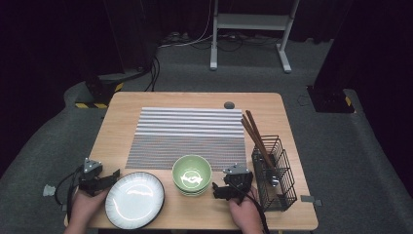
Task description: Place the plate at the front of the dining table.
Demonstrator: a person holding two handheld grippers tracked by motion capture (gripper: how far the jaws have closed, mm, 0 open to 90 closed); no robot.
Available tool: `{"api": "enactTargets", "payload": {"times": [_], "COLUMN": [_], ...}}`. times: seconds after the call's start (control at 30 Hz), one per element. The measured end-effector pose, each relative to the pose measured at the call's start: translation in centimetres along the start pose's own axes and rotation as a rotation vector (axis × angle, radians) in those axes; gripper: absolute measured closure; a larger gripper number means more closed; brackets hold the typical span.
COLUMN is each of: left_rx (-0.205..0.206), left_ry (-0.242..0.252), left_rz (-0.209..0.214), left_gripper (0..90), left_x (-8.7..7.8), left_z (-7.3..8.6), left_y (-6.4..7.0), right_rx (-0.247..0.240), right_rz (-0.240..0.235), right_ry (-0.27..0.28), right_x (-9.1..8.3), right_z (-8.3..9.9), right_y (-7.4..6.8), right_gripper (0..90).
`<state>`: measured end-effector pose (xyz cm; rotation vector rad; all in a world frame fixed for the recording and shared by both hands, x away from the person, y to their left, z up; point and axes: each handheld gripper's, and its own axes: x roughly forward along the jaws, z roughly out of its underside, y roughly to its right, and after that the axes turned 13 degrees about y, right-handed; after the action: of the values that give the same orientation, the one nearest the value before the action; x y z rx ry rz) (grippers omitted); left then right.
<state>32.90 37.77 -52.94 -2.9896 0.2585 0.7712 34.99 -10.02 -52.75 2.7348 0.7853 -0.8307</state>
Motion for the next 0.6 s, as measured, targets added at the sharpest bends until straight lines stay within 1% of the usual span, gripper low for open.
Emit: {"api": "enactTargets", "payload": {"times": [0.37,0.6], "left_rx": [-0.002,-0.002], "left_ry": [0.001,0.001], "left_rz": [-0.004,0.006], "left_gripper": [25.3,25.4], "left_x": [0.07,0.06], "left_z": [-0.03,-0.04], "left_y": [0.06,-0.02], "right_rx": [0.002,0.004], "right_rz": [-0.002,-0.001], "right_ry": [0.0,0.002], "right_x": [-0.18,-0.14], "right_z": [0.11,0.08], "right_y": [-0.05,-0.01], "right_gripper": [0.0,0.7]}}
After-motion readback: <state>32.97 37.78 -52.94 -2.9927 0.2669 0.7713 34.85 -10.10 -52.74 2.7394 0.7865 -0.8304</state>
